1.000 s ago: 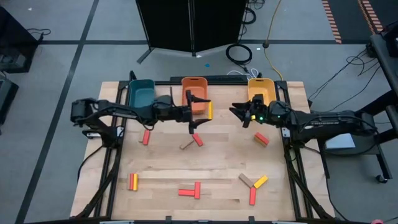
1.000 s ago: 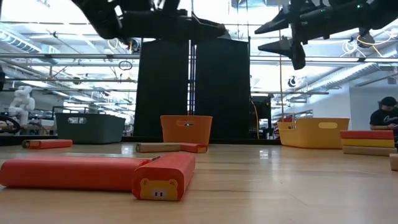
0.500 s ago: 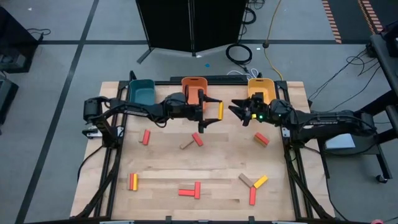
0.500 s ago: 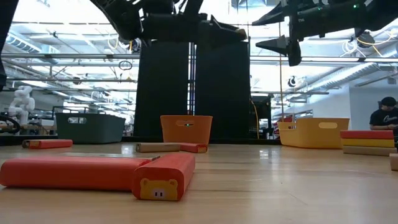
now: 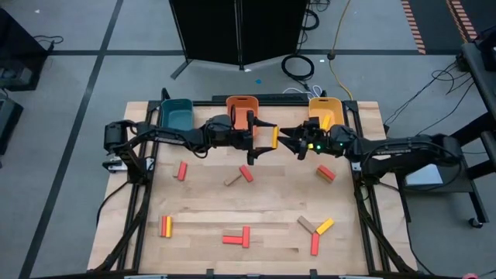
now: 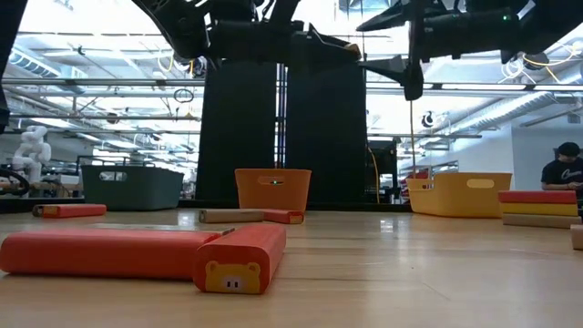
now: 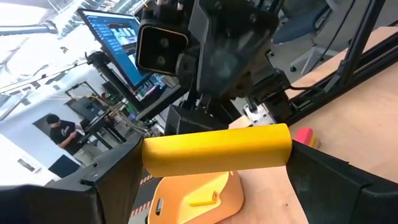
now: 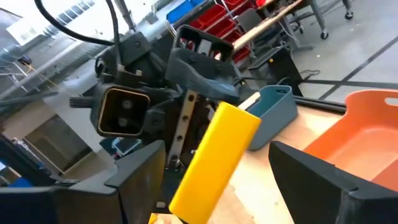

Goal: Sort blocks
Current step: Put the yellow block into the yellow bin

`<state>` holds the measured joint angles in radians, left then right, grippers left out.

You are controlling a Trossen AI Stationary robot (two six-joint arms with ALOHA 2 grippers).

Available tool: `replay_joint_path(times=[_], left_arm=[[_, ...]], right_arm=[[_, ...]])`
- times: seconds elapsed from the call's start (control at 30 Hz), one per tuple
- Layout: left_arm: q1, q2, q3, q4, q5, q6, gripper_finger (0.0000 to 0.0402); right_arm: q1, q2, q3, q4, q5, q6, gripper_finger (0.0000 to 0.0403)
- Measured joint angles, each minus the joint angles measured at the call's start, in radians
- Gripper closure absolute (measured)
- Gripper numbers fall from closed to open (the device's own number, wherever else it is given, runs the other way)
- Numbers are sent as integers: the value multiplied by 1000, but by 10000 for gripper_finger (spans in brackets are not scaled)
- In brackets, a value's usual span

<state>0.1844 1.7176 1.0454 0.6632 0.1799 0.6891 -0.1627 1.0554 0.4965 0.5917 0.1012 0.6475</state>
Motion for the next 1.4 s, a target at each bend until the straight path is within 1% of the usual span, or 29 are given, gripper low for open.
replay_joint_path(times=[0.27, 0.43, 0.53, 0.63, 0.83, 0.97, 1.1, 1.23, 1.4], left_arm=[[-1, 0, 0, 0, 0, 9, 61], [-1, 0, 0, -25, -14, 89, 61], [-4, 0, 0, -37, -28, 158, 61], [-11, 0, -1, -49, -76, 214, 61], [-24, 0, -1, -57, -166, 279, 61], [-26, 0, -1, -77, -171, 314, 61], [-26, 0, -1, -77, -170, 315, 61], [-26, 0, -1, -77, -170, 315, 61], [-26, 0, -1, -76, -169, 315, 61]], right_arm=[[0, 57, 0, 33, 1, 42, 122], [0, 80, 9, 53, 1, 48, 122], [0, 102, 42, 46, 1, 47, 122], [0, 127, 87, -12, 1, 46, 122], [0, 161, 170, -141, 3, 34, 122], [0, 160, 187, -187, 3, 13, 122], [0, 155, 188, -199, 3, -10, 123], [-3, 155, 188, -231, 2, -25, 143], [-7, 155, 188, -238, 1, -39, 186]])
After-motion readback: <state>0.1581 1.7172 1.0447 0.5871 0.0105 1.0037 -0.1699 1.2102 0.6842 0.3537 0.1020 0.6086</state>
